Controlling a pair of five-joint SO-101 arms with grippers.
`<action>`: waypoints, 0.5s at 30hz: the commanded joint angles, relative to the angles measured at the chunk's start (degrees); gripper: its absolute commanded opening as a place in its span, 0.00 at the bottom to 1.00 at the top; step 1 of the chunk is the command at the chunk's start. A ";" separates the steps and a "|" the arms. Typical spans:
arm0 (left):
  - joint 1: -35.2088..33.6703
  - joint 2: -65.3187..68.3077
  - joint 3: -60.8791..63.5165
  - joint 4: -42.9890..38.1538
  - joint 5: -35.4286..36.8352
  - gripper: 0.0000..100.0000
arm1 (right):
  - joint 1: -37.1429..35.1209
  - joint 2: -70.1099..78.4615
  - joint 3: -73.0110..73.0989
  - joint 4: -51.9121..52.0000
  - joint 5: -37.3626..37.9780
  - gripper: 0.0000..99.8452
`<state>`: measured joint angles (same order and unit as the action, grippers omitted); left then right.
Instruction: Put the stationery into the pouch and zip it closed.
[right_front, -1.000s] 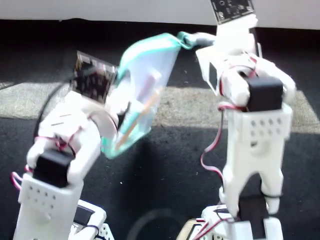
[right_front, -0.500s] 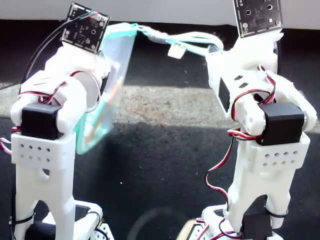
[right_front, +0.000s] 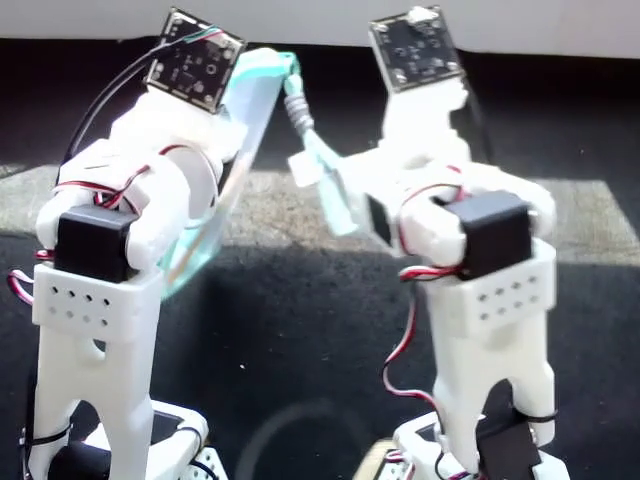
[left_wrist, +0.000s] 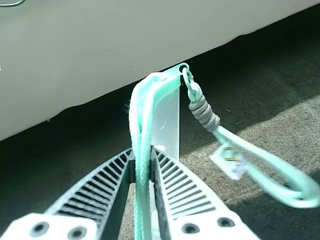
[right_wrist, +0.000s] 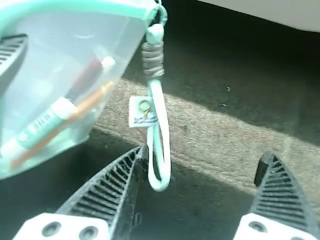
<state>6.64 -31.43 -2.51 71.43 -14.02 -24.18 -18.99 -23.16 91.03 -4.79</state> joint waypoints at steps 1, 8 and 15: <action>0.92 -0.13 -3.12 0.09 -0.26 0.01 | -4.44 0.04 3.30 -5.41 -9.93 0.33; -3.65 -0.75 0.84 0.09 -0.53 0.01 | 3.82 -0.48 6.37 -11.12 -13.45 0.33; -9.98 -0.48 1.10 0.09 -2.37 0.01 | 22.64 -0.48 2.51 -5.58 -13.36 0.33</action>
<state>-1.89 -31.34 -1.01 71.43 -14.29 -8.70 -18.90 -17.71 83.91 -17.63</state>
